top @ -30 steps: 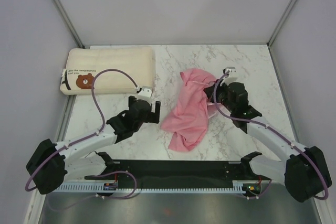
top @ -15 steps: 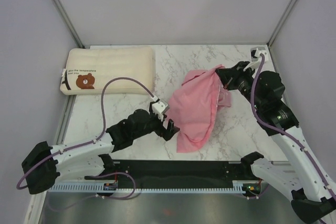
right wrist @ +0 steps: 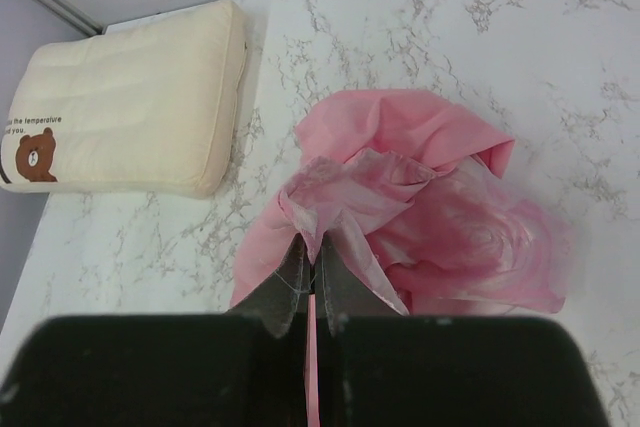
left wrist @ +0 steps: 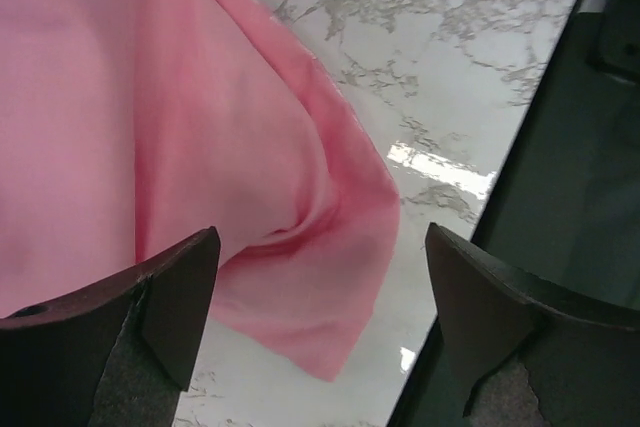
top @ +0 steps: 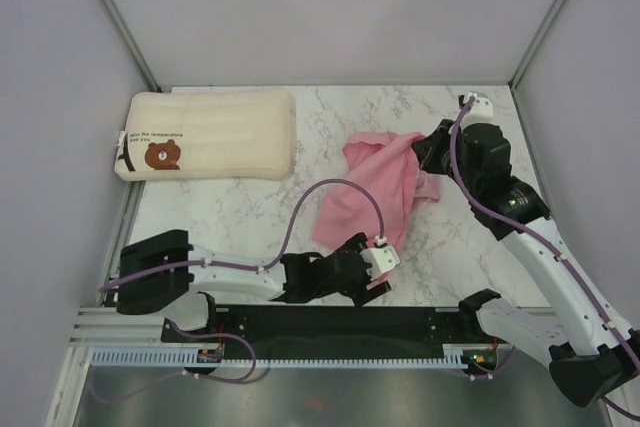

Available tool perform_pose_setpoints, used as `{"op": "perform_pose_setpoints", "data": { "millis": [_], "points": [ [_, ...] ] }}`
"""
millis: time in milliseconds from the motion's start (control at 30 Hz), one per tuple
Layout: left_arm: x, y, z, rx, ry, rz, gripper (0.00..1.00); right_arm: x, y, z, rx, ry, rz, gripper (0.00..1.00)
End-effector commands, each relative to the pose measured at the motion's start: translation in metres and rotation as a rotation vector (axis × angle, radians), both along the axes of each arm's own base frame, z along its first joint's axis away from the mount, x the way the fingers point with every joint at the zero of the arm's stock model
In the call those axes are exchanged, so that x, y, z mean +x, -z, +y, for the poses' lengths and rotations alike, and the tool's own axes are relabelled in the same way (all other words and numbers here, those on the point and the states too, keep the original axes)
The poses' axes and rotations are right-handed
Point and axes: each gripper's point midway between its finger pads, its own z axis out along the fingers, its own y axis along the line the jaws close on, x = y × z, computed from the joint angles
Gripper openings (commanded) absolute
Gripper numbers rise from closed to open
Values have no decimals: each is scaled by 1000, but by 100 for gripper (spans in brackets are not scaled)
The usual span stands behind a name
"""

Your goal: Put the pillow into the pillowcase

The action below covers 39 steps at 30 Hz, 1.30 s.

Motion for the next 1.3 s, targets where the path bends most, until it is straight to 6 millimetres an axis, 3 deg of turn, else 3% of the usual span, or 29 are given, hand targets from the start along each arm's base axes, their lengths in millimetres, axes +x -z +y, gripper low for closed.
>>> {"op": "perform_pose_setpoints", "data": {
  "millis": [0, 133, 167, 300, 433, 533, 600, 633, 700, 733, 767, 833, 900, 967, 1000, 1067, 1100, 1267],
  "points": [
    [25, 18, -3, 136, -76, -97, 91, 0, -30, -5, 31, 31, -70, 0],
    [46, 36, 5, 284, -187, -158, 86, -3, -29, -9, 21, 39, -77, 0],
    [45, 51, 6, 329, -179, -153, 84, -4, -28, -10, 20, 41, -75, 0],
    [36, 68, -3, 376, -144, -92, 70, -4, -28, -14, 4, 53, -79, 0],
    [39, 61, -2, 363, -167, -98, 20, -4, -33, -23, -14, 98, -91, 0],
    [40, 40, 1, 295, -199, -99, 2, -3, -41, -31, -26, 135, -109, 0],
    [43, 28, 8, 247, -229, -87, 2, -4, -44, -34, -37, 148, -110, 0],
    [44, -1, 8, 149, -262, -60, 2, -4, -50, -36, -37, 155, -119, 0],
    [49, -26, 18, 54, -292, -3, 2, -5, -55, -40, -51, 170, -123, 0],
    [50, -62, 25, -61, -323, 29, 2, -5, -62, -46, -52, 197, -136, 0],
    [53, -81, 33, -120, -343, 47, 2, -5, -64, -49, -59, 214, -138, 0],
    [64, -110, 56, -203, -412, 118, 2, -6, -69, -54, -49, 240, -122, 0],
    [74, -174, 86, -365, -473, 123, 2, -10, -82, -46, -3, 196, -129, 0],
    [71, -206, 117, -418, -527, 115, 2, -18, -95, -27, 58, 93, -141, 0],
    [67, -250, 139, -533, -545, 81, 2, -23, -110, -22, 86, 58, -166, 0],
    [57, -280, 162, -591, -532, 53, 2, -38, -132, -11, 135, -21, -200, 0],
    [47, -315, 183, -688, -513, 29, 2, -47, -151, -12, 159, -38, -238, 0],
    [20, -384, 241, -850, -470, -51, 2, -112, -236, -34, 259, -74, -468, 0]
  ]
}}
